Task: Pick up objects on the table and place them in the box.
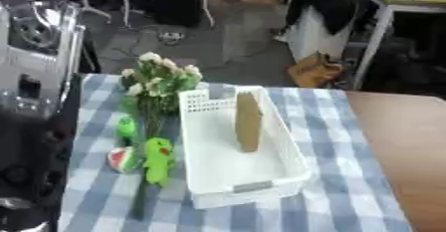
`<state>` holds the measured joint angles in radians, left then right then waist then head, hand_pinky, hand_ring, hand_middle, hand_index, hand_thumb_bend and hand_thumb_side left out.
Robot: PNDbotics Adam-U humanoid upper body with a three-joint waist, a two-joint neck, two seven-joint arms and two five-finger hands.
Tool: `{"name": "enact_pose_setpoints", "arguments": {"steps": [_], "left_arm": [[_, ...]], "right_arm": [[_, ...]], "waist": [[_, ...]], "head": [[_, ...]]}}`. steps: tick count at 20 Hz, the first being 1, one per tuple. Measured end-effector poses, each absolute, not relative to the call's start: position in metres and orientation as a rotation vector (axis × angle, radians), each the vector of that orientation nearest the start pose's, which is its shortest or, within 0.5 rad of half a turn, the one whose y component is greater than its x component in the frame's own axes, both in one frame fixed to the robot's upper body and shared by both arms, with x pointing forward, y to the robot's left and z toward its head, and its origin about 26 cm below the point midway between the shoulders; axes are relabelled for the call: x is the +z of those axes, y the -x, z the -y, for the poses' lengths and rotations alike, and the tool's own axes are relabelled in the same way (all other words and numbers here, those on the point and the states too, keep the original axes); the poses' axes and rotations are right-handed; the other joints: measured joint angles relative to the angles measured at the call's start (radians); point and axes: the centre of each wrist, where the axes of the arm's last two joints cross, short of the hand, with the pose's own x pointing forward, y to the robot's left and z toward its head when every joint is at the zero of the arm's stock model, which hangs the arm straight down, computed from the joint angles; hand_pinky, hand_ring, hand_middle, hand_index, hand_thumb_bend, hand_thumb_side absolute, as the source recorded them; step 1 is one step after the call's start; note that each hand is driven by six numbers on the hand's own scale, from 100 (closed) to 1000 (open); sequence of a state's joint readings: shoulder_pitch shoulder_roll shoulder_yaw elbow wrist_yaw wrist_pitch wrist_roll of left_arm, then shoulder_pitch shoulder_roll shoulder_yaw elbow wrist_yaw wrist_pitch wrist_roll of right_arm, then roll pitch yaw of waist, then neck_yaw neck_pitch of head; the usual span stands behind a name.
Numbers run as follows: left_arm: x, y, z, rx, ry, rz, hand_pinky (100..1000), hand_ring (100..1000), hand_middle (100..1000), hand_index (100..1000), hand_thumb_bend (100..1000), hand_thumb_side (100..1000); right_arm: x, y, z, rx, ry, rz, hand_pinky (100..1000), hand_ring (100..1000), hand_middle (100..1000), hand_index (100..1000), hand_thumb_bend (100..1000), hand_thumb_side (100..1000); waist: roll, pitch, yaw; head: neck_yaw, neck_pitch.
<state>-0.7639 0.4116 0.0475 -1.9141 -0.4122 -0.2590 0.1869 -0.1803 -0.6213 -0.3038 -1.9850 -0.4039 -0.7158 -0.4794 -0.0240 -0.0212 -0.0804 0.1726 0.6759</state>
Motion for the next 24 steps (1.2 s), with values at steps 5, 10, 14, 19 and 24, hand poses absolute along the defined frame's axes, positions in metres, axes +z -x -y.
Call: {"name": "enact_pose_setpoints", "arguments": {"steps": [5, 10, 14, 19, 24], "left_arm": [[0.333, -0.346, -0.262, 0.763, 1.110, -2.987, 847, 968, 901, 970, 100, 595], [0.319, -0.371, -0.283, 1.161, 1.296, -2.901, 870, 983, 905, 983, 100, 488], [0.303, -0.389, -0.305, 1.658, 1.341, -2.828, 892, 1000, 936, 1000, 100, 447], [0.287, -0.401, -0.324, 2.210, 1.309, -2.674, 957, 1000, 997, 1000, 100, 460], [0.270, -0.412, -0.339, 2.647, 1.195, -2.561, 988, 1000, 1000, 1000, 100, 510]], "right_arm": [[0.240, -0.271, 0.377, 0.422, -0.263, -3.243, 815, 863, 846, 853, 100, 857], [0.243, -0.272, 0.377, 0.428, -0.263, -3.244, 815, 863, 843, 849, 100, 850], [0.243, -0.272, 0.377, 0.429, -0.268, -3.250, 814, 863, 841, 846, 100, 843], [0.243, -0.272, 0.376, 0.431, -0.271, -3.256, 813, 862, 839, 839, 100, 830], [0.242, -0.272, 0.375, 0.431, -0.269, -3.265, 811, 861, 835, 835, 100, 820]], "waist": [[0.001, 0.000, -0.007], [0.006, 0.000, -0.012], [0.006, 0.000, -0.012], [0.006, 0.000, -0.014], [0.006, 0.000, -0.016]], "head": [[0.013, 0.000], [0.032, 0.008], [0.039, 0.008], [0.044, 0.007], [0.051, -0.002]]}}
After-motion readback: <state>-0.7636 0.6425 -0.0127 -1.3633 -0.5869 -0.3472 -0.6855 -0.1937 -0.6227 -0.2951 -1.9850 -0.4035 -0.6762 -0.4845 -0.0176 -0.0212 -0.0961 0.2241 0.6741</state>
